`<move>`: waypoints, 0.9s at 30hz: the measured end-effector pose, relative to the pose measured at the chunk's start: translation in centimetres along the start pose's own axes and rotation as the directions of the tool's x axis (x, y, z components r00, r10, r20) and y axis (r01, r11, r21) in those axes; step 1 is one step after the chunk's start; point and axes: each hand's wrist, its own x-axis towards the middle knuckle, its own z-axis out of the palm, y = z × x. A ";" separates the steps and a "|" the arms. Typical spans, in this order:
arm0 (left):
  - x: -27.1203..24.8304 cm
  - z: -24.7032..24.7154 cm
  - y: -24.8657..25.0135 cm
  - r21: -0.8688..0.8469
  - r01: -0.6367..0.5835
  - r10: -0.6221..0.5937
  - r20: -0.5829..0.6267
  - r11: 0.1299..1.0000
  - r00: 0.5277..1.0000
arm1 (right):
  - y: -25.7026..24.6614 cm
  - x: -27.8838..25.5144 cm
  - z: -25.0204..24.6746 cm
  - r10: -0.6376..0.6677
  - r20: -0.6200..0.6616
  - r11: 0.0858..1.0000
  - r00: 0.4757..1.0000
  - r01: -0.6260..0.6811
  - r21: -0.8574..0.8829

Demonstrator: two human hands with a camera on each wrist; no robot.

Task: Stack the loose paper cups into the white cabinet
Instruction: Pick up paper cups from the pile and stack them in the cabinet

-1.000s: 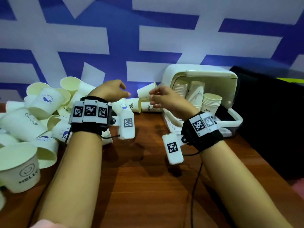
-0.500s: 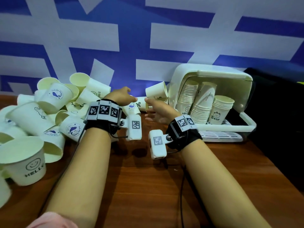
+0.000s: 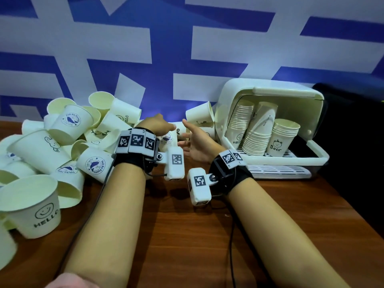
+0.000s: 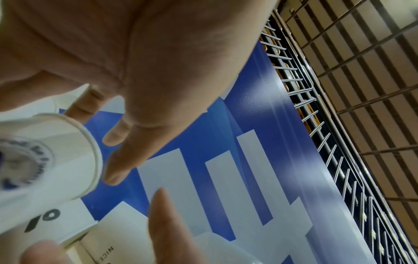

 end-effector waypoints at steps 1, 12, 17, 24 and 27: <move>0.0 0.0 0.1 0.028 -0.014 0.014 -0.006 1.000 1.000 | -0.1 -0.2 0.0 0.009 0.001 1.000 1.000 -0.009 -0.015; -2.1 -2.0 1.7 -0.238 -0.203 0.210 0.004 0.950 0.978 | -3.7 -3.3 -1.0 -0.061 -0.018 0.975 0.998 0.056 -0.215; -5.1 -3.8 2.9 -0.428 -0.347 0.349 -0.075 0.834 0.934 | -7.2 -7.7 -2.4 -0.244 -0.003 0.886 0.970 0.222 -0.407; -7.9 -2.0 7.0 -0.532 -0.522 0.512 -0.182 0.667 0.840 | -9.0 -12.1 -6.8 -0.383 -0.050 0.820 0.922 0.314 -0.479; -7.6 0.1 9.3 -0.547 -0.585 0.527 -0.281 0.598 0.802 | -9.5 -13.7 -9.0 -0.465 -0.110 0.794 0.879 0.359 -0.490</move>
